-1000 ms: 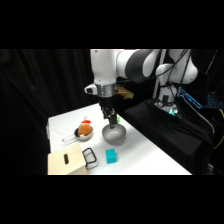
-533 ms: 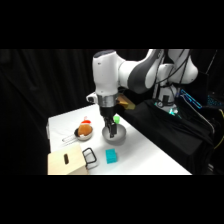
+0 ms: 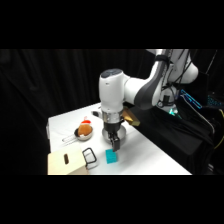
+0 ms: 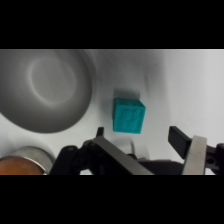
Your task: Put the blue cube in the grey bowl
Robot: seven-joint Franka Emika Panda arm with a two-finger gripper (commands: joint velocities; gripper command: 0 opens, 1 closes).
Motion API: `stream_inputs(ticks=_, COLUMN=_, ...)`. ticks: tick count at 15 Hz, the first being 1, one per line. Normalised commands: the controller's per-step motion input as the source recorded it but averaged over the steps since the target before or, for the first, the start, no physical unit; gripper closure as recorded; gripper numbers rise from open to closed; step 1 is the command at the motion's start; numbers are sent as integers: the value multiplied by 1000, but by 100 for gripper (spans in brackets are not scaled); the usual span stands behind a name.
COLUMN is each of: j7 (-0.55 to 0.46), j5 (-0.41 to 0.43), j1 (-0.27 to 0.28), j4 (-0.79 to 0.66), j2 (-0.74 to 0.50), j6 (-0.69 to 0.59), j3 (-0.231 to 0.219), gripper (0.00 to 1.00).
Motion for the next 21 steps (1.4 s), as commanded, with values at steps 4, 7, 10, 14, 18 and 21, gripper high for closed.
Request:
stream_inputs(ticks=4, j7=167, j5=23, j1=144, j4=124, j2=218, j6=255, j3=-122, gripper=0)
stream_inputs(ticks=7, j7=127, j5=60, j1=155, j4=115, j2=197, j6=232, j3=-133, gripper=0)
stream_inputs(ticks=10, j7=87, j5=77, j1=156, j4=119, j2=166, j6=191, j3=-135, gripper=0)
stream_inputs(ticks=14, j7=72, j5=70, j1=159, j4=118, j2=143, j6=186, j3=-139, gripper=0)
stream_inputs(ticks=18, j7=90, j5=30, j1=175, j4=122, j2=141, j6=168, j3=-178, gripper=0)
stream_inputs(ticks=21, j7=57, j5=69, j1=126, j4=108, j2=118, j6=130, j3=-119, gripper=0)
